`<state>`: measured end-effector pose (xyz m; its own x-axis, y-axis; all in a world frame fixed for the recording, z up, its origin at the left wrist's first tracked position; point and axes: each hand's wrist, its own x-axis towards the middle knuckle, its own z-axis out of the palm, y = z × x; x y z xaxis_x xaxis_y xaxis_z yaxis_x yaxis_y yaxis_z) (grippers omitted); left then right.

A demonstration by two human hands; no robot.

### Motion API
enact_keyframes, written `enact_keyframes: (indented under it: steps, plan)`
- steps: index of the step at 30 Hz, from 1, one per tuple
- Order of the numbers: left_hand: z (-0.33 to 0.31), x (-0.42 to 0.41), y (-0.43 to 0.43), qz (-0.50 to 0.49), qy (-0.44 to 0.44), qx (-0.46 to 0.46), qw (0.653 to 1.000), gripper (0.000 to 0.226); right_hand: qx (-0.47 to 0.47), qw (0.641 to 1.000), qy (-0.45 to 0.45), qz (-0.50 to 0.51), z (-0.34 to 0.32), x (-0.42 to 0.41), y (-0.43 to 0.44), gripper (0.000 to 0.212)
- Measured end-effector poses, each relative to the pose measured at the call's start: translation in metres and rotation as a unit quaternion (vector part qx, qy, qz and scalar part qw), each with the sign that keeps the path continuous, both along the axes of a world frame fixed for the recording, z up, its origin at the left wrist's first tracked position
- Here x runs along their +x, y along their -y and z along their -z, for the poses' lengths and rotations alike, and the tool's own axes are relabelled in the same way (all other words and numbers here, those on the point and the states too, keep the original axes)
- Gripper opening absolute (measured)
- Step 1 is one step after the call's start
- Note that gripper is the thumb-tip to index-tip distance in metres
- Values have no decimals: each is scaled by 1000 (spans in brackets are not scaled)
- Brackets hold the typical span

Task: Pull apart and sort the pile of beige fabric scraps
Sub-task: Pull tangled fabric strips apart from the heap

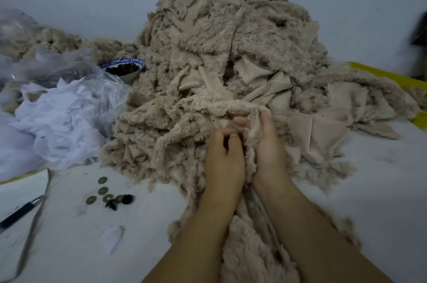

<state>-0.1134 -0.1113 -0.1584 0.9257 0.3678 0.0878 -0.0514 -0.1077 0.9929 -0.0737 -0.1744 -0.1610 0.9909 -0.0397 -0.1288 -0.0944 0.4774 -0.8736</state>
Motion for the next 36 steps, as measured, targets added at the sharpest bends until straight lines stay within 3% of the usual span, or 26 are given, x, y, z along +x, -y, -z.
enact_keyframes:
  steps: [4,9,12,15,18,21,23,26,28,30,31,33,34,36]
  plan:
    - [-7,-3,-2,4,7,-39,999,17,-3,1000,6,0,-5,-6,4,53]
    - [-50,31,-10,102,16,42,994,21,-198,978,62,-24,-46,17,30,49]
    - [-60,44,-14,189,-36,97,977,29,-286,951,113,-39,-60,34,45,30]
    - [-56,47,-20,217,3,137,967,46,-329,934,138,-23,-61,44,48,31]
    - [-47,49,-34,178,46,81,980,44,-309,942,132,10,-47,49,50,31]
    - [-38,53,-58,106,60,-160,980,46,-238,967,75,59,-32,48,58,37]
    - [-32,55,-72,74,59,-211,973,49,-206,976,47,52,-27,48,62,40]
    - [-24,50,-67,104,8,-16,994,49,-151,988,37,-14,-29,43,60,27]
    - [-19,42,-54,176,-11,140,974,52,-111,991,44,-53,-31,39,58,37]
    - [-15,38,-45,224,16,173,959,65,-103,986,82,-99,-31,34,55,39]
    - [-16,38,-41,227,30,133,964,63,-108,982,97,-123,-30,32,54,41]
    - [-18,42,-38,222,29,-30,974,49,-125,969,114,-178,-30,28,52,41]
    - [-20,44,-38,238,22,-150,959,41,-140,960,126,-208,-30,26,51,38]
    - [-25,45,-43,278,24,-395,875,28,-173,948,147,-222,-33,22,46,32]
